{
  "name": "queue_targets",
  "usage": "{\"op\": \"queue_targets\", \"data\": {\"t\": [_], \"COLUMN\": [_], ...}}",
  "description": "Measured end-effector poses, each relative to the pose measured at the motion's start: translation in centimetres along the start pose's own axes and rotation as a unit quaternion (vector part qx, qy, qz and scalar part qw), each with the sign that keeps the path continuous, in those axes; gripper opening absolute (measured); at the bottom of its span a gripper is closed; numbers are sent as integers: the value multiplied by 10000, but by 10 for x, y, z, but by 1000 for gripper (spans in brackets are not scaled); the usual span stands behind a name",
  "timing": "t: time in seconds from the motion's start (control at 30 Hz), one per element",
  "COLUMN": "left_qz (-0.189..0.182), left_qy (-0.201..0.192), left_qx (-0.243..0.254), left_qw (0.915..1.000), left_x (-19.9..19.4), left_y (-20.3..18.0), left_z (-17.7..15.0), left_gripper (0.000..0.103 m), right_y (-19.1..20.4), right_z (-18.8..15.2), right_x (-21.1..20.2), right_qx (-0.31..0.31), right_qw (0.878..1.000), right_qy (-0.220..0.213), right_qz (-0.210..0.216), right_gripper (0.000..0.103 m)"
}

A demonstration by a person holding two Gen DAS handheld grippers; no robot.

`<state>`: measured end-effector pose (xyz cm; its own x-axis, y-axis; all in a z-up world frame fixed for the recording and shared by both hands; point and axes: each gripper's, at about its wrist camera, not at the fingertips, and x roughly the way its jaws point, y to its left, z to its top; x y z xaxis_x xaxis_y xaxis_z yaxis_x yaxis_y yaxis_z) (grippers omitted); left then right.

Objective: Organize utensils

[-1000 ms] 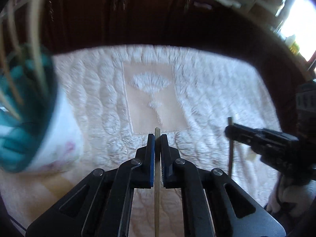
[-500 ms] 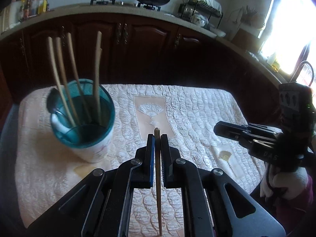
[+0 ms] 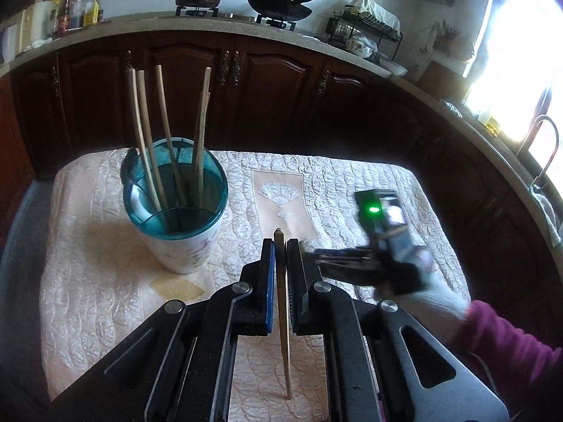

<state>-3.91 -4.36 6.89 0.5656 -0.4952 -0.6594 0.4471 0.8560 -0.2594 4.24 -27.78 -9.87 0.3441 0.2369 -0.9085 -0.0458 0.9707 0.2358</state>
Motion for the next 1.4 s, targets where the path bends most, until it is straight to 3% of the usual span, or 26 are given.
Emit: {"op": "queue_targets", "data": {"t": [0.1,0.13,0.47,0.73,0.83,0.97,1.03,1.17,1.33,1.4], "left_qz": [26,26,-69,-45,-42,-33,-34,-21,10,17], "left_qy": [-7,-7,-85,-145,-166,-186,-179,-143,-123,-108], "left_qx": [-10,-11,-39,34,75,23,13,37,-41,-55], "left_qw": [10000,10000,9999,9999,9998,9998,9998,9999,9999,9999], "left_x": [-3,-4,-13,-21,-24,-26,-25,-24,-24,-23], "left_y": [1,1,3,-1,-3,0,1,0,5,6], "left_z": [-2,-2,1,1,0,0,1,-2,0,-1], "left_gripper": [5,5,5,5,5,4,4,4,4,4], "right_y": [1,2,16,18,19,17,16,11,4,8], "right_z": [5,6,-12,-32,-35,-32,-31,-24,-8,-5], "right_x": [5,4,-107,-151,-156,-131,-110,-57,-5,-1], "right_qx": [-48,-65,-416,-423,-530,-608,-583,-431,-282,-422], "right_qw": [10000,10000,9919,9860,9866,9924,9947,9983,9996,9990], "right_qy": [-68,-56,-1042,-1452,-1440,-1010,-808,-343,6,-75], "right_qz": [9,30,588,705,550,364,264,192,-4,-102], "right_gripper": [19,9,8,8,8,11,35,35,20,13]}}
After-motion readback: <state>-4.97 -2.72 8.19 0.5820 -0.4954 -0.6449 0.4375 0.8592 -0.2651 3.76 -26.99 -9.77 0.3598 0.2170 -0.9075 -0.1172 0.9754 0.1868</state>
